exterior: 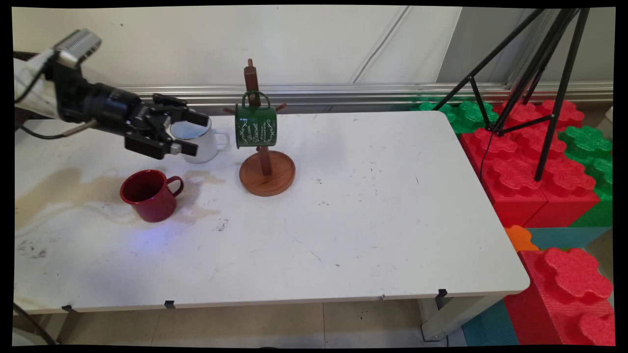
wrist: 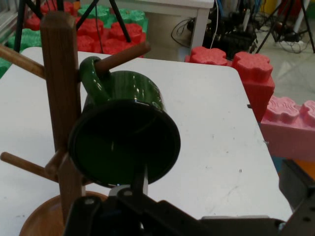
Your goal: Pick up the green mug from the rack
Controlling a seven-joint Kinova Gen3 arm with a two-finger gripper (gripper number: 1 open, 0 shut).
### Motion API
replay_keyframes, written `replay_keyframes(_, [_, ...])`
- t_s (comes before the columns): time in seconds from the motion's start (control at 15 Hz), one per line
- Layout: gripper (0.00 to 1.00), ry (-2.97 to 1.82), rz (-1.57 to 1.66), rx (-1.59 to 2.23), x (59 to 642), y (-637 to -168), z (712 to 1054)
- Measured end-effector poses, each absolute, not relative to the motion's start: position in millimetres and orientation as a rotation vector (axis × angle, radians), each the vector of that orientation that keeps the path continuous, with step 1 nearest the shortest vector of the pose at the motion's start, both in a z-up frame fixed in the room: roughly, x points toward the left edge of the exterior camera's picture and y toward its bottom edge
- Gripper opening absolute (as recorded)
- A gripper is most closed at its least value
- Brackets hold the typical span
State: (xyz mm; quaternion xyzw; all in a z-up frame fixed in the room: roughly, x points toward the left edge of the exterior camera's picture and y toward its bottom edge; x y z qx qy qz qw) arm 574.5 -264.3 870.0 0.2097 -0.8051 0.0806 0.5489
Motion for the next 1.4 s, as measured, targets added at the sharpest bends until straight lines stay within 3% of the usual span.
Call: replay_keyframes(1.4, [1.0, -1.754, 0.144, 0.616, 521.6, -304.5, 816.9])
